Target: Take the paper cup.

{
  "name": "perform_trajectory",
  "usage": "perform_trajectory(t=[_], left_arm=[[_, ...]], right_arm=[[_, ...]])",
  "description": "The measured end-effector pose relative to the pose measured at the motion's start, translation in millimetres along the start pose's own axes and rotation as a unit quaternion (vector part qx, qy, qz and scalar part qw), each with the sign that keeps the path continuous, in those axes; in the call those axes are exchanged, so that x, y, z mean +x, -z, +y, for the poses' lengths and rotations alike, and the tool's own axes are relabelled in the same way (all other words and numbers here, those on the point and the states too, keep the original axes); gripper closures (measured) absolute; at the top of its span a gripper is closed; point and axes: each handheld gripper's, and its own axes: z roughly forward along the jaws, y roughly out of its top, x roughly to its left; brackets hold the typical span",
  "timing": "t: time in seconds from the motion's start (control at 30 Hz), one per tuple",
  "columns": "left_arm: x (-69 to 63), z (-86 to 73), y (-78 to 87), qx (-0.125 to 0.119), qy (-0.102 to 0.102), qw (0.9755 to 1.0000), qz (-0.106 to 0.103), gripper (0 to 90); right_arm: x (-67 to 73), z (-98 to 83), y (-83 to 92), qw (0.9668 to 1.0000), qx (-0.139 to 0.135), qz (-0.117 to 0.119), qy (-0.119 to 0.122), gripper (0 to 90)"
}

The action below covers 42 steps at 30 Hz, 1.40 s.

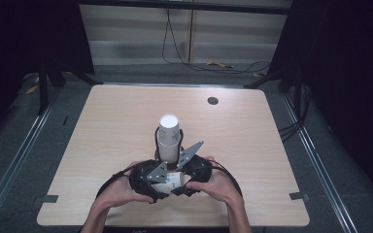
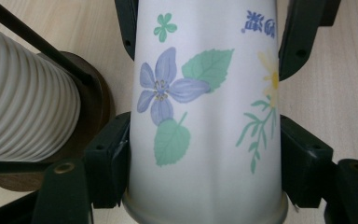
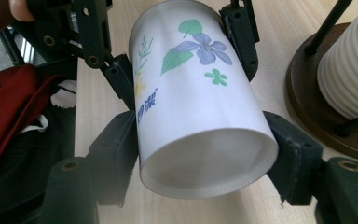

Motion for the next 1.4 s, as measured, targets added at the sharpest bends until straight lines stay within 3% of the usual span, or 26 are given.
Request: perform_trajectory(t=[0.17,0.4,0.63,0.83,1.13,1.23,1.37,1.4], left_arm=[[-0.3,-1.5,0.0,-0.008,0.0,1.0,-0.005,28.1],[-0.7,-2.5,1.4,-0.031,0.009,0.9994,0.01,23.9],[0.7,-7.2,4.8,-0.062,0.029,0.9975,0.016,18.3],[1.7,-11.4,10.3,-0.11,0.054,0.9921,0.027,16.4],[1.8,-19.4,13.4,-0.149,0.08,0.985,0.033,15.7],[1.8,-20.9,14.7,-0.176,0.093,0.9794,0.037,16.0],[0.3,-22.3,14.0,-0.197,0.1,0.9745,0.039,15.8],[0.2,-23.4,14.4,-0.196,0.099,0.9748,0.04,15.7]], right_arm=[[0.1,-1.1,1.7,1.0,-0.007,0.005,0.0,34.8],[0.9,-2.4,5.9,0.9999,-0.015,0.002,-0.001,35.8],[2.0,-3.8,10.2,0.9998,-0.02,-0.002,-0.003,36.0],[2.7,-7.1,13.3,0.9995,-0.028,-0.012,-0.011,36.0],[-1.7,-18.8,16.7,0.9975,-0.052,-0.035,-0.031,35.8],[-1.2,-21.7,17.5,0.9964,-0.065,-0.04,-0.036,35.6],[-0.7,-26.1,17.9,0.9951,-0.076,-0.046,-0.044,35.6],[-0.9,-27.7,18.4,0.9947,-0.081,-0.045,-0.045,35.6]])
